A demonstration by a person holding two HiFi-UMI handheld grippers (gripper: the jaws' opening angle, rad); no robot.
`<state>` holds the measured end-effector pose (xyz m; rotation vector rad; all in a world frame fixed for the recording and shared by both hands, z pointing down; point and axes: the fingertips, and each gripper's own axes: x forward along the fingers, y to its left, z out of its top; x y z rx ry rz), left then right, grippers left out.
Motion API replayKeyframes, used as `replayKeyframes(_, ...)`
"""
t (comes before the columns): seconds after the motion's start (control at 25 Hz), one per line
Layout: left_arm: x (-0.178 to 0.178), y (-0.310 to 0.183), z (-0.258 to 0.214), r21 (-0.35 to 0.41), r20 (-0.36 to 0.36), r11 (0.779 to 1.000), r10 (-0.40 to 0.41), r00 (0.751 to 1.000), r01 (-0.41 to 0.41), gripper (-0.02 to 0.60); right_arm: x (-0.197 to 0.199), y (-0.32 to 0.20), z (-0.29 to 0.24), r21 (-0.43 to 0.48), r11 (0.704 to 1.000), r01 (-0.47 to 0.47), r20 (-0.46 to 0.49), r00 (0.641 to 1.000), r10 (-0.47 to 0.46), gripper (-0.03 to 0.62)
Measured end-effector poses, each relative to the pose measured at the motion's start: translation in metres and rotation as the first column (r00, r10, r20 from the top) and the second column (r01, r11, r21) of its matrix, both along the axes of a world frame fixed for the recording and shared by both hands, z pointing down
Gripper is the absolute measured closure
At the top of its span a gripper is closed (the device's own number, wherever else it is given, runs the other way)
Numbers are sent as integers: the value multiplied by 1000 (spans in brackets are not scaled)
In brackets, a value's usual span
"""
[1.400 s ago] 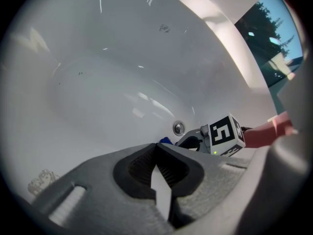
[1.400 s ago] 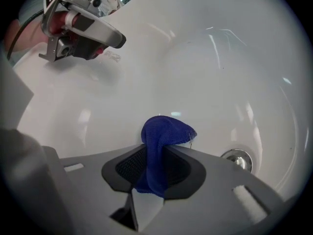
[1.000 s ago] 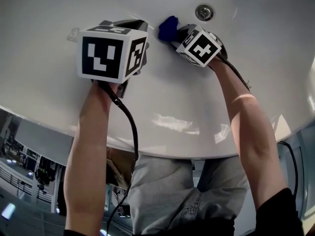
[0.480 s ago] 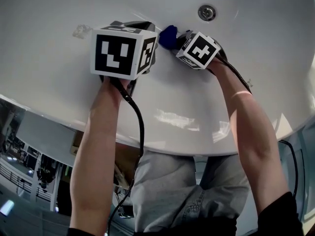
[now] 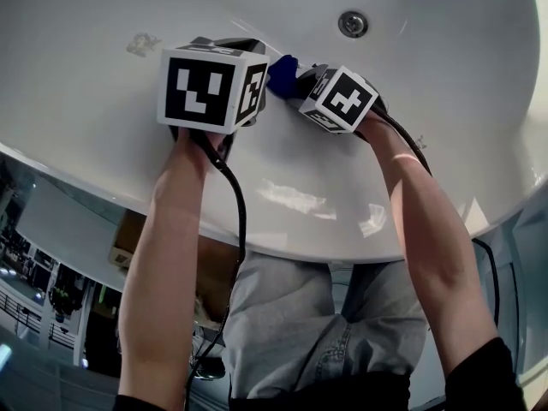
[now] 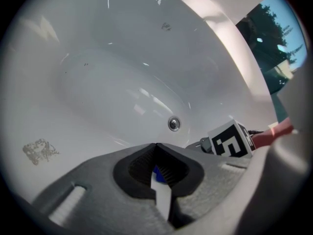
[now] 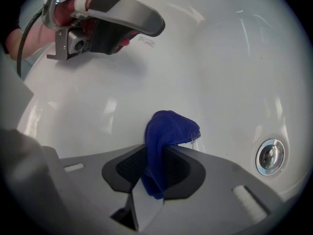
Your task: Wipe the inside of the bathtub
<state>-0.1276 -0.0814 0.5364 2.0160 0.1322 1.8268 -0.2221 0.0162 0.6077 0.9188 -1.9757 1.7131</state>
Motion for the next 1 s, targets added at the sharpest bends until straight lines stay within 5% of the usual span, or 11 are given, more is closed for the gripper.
replayKeyframes(0.4, -5, 5, -14, 13, 13, 999, -40, 999, 40, 577, -16, 3, -49, 99, 990, 103, -15, 995, -103, 493)
replayKeyframes(1.0, -9, 10, -47, 55, -1, 996, -70, 998, 70, 577, -35, 13, -127, 195, 978, 80, 68, 993, -95, 493)
